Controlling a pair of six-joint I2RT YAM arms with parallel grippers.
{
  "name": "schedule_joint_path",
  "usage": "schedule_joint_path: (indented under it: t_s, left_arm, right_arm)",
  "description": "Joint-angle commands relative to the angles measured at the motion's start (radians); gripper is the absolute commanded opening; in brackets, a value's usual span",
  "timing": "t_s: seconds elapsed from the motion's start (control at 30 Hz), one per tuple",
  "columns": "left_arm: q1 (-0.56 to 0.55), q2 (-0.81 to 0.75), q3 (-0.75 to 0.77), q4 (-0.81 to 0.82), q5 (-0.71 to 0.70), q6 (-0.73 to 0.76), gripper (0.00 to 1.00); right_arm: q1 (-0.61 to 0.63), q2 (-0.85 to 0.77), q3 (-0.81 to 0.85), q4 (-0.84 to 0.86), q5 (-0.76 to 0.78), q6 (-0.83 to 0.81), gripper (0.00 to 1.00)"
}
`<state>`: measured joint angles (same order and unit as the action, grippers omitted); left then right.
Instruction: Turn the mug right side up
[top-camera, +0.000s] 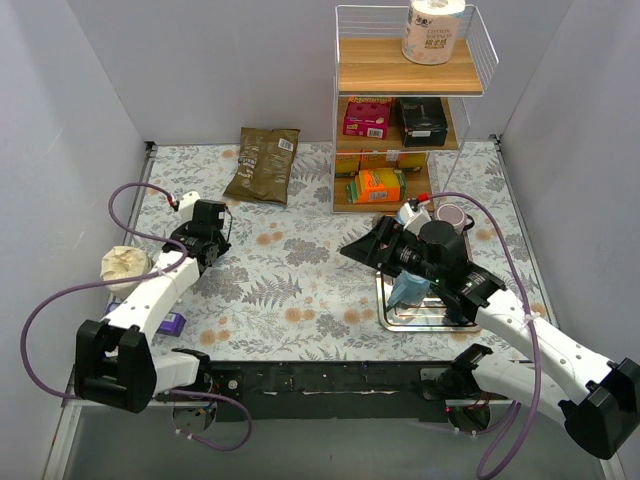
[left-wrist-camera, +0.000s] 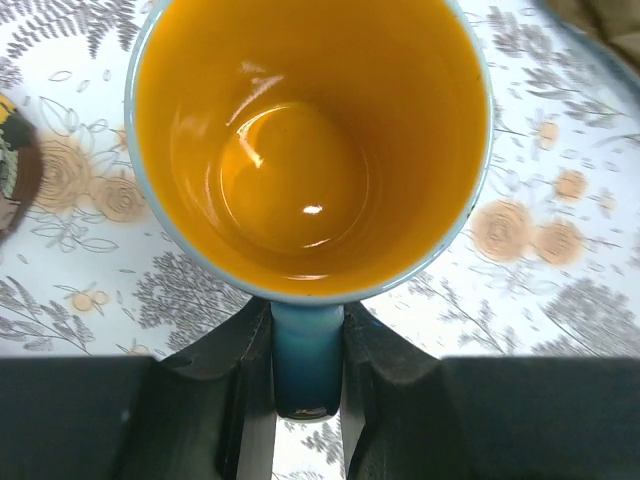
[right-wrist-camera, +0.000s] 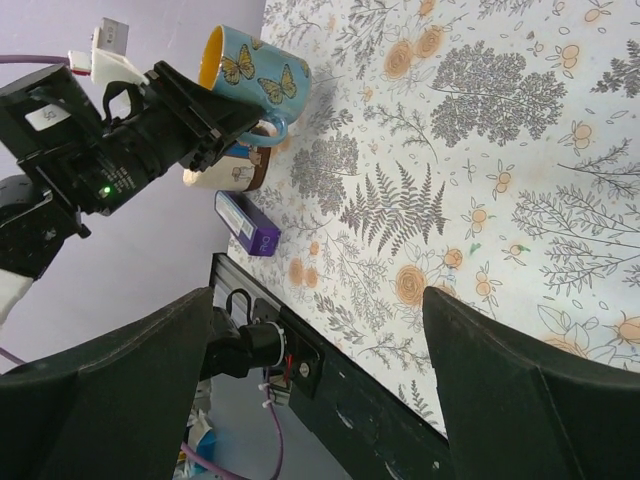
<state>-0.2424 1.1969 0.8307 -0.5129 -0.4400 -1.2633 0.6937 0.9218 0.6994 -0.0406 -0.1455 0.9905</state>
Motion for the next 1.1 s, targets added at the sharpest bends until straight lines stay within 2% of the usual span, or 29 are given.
schedule_joint_path:
  t_s: [0.0, 0.17, 0.4, 0.83, 0.87, 0.93, 0.97, 1.0, 1.07]
  left_arm:
    - [0.038, 0.047, 0.064, 0.097, -0.163, 0.038, 0.00]
    - [0.113, 0.119, 0.061, 0.161, -0.118, 0.068, 0.00]
    - [0.166, 0.165, 0.012, 0.371, -0.059, 0.172, 0.00]
    - [0.209, 0.288, -0.010, 0.426, -0.034, 0.133, 0.00]
    - [0.209, 0.306, 0.004, 0.413, -0.034, 0.121, 0.07]
    - [0.209, 0.319, 0.010, 0.398, -0.031, 0.116, 0.14]
    - [0.209, 0.325, 0.008, 0.396, -0.028, 0.116, 0.22]
    - [0.209, 0.325, 0.007, 0.392, -0.028, 0.108, 0.36]
    - [0.209, 0.314, 0.001, 0.384, -0.034, 0.099, 0.51]
  right_arm:
    - [-0.020, -0.037, -0.003, -0.005, -0.026, -0.026, 0.92]
    - [-0.043, -0.052, -0.014, -0.019, -0.037, -0.032, 0.92]
    - [-0.071, -0.051, -0.005, -0.028, -0.055, -0.053, 0.92]
    - [-0.120, -0.046, -0.023, -0.038, -0.097, -0.061, 0.92]
    - [-0.122, -0.046, -0.026, -0.039, -0.095, -0.061, 0.92]
    - [-0.128, -0.047, -0.028, -0.050, -0.091, -0.062, 0.93]
    - [-0.129, -0.049, -0.029, -0.051, -0.086, -0.062, 0.93]
    - [-0.131, -0.051, -0.029, -0.053, -0.085, -0.062, 0.93]
    - [-0.137, -0.054, -0.028, -0.065, -0.078, -0.061, 0.94]
